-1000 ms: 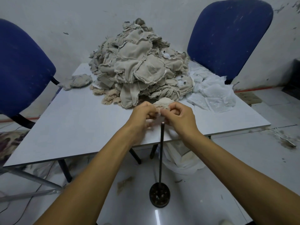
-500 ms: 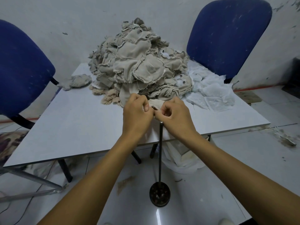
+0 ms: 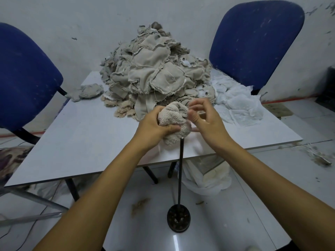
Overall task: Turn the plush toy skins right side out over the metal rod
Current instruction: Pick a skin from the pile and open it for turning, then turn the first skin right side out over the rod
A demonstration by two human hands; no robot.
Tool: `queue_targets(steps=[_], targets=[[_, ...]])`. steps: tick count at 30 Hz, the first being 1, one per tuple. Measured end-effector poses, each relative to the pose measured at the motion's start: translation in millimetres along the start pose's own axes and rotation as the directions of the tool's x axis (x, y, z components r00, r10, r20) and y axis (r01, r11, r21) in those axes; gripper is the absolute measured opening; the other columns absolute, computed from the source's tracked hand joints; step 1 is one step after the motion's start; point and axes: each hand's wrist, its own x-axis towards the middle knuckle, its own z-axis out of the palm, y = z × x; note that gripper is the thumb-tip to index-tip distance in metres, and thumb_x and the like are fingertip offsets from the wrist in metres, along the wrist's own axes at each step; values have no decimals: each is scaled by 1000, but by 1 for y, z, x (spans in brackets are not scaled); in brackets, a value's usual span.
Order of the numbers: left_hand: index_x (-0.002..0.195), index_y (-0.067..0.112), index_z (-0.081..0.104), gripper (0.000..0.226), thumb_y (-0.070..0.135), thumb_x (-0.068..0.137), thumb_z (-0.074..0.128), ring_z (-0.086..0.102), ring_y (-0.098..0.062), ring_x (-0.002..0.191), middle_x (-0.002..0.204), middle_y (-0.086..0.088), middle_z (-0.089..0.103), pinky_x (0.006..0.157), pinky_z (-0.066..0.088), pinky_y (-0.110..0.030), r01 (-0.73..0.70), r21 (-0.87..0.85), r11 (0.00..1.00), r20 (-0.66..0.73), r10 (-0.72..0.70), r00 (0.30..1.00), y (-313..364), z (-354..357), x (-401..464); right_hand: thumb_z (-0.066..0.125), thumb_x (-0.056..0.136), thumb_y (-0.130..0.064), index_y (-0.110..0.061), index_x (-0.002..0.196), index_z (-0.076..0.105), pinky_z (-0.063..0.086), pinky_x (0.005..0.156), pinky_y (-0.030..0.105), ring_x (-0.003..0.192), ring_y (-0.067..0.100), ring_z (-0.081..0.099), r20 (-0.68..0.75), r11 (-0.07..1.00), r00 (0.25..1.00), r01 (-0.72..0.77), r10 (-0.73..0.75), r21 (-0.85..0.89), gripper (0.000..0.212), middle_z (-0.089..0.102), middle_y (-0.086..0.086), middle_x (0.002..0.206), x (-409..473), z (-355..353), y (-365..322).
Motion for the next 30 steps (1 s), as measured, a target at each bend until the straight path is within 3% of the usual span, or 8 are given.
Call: queue_targets(steps=[3, 6, 10, 16, 20, 24, 27, 30], targets=[[101, 20, 63, 43, 1, 70, 85, 70, -3, 83, 86, 10, 74, 72, 55, -21, 15, -35, 999, -3, -15, 1000, -2, -3, 1, 72, 89, -24, -19, 115, 66, 58, 84, 42, 101, 18, 64, 46, 984, 996, 77, -71, -159, 27, 62, 2, 115, 0, -5, 2], [103, 14, 68, 35, -6, 76, 77, 71, -7, 86, 90, 6, 75, 75, 56, -22, 15, -46, 999, 54, -13, 998, -3, -5, 1, 73, 90, -16, -15, 106, 67, 60, 74, 44, 94, 21, 65, -28, 994, 999, 17, -20, -107, 17, 67, 3, 104, -3, -4, 1], [94, 13, 70, 23, -8, 85, 65, 72, -13, 81, 85, 0, 74, 76, 57, -29, 85, -162, 983, 56, -77, 995, -5, -3, 1, 77, 85, -10, -11, 98, 67, 46, 68, 10, 82, 4, 59, -52, 866, 934, 305, -353, -397, 16, 59, 1, 96, -7, -2, 2], [96, 15, 69, 29, -11, 87, 61, 71, -6, 69, 75, 8, 75, 56, 53, -18, 103, -197, 975, 53, -94, 994, -3, -7, -1, 79, 82, -20, -11, 106, 76, 50, 78, 43, 97, 30, 54, 41, 713, 916, 338, -398, -614, 25, 55, 13, 103, -6, -2, 10], [97, 16, 68, 31, -12, 90, 57, 69, -4, 64, 71, 8, 73, 51, 50, -17, 137, -176, 975, 92, -122, 988, -5, -6, -5, 80, 80, -17, -9, 88, 76, 45, 73, 33, 92, 28, 53, 66, 662, 880, 402, -471, -633, 13, 55, 10, 95, -7, -1, 10], [97, 14, 64, 23, -8, 92, 57, 72, -14, 75, 82, 1, 74, 61, 59, -28, 178, -261, 949, -18, -189, 982, -5, -10, -4, 75, 83, -8, -17, 77, 69, 42, 69, 11, 81, 0, 52, -217, 931, 947, 158, -237, -330, 12, 51, -4, 91, -3, 4, 5], [100, 14, 65, 23, -6, 94, 55, 72, -17, 79, 89, -4, 73, 71, 60, -30, 190, -348, 918, -82, -232, 969, -7, -16, -2, 63, 95, -11, -22, 81, 61, 50, 66, 23, 80, 6, 54, -293, 997, 956, -28, 6, -69, 18, 59, 6, 103, 1, -3, 6], [102, 13, 66, 22, -4, 95, 54, 72, -18, 83, 92, -4, 73, 76, 60, -30, 202, -349, 915, -56, -236, 970, -6, -12, -4, 56, 101, -19, -19, 99, 61, 51, 63, 26, 87, 10, 55, -214, 992, 977, -41, 15, -118, 5, 59, 8, 115, -2, -5, 8]])
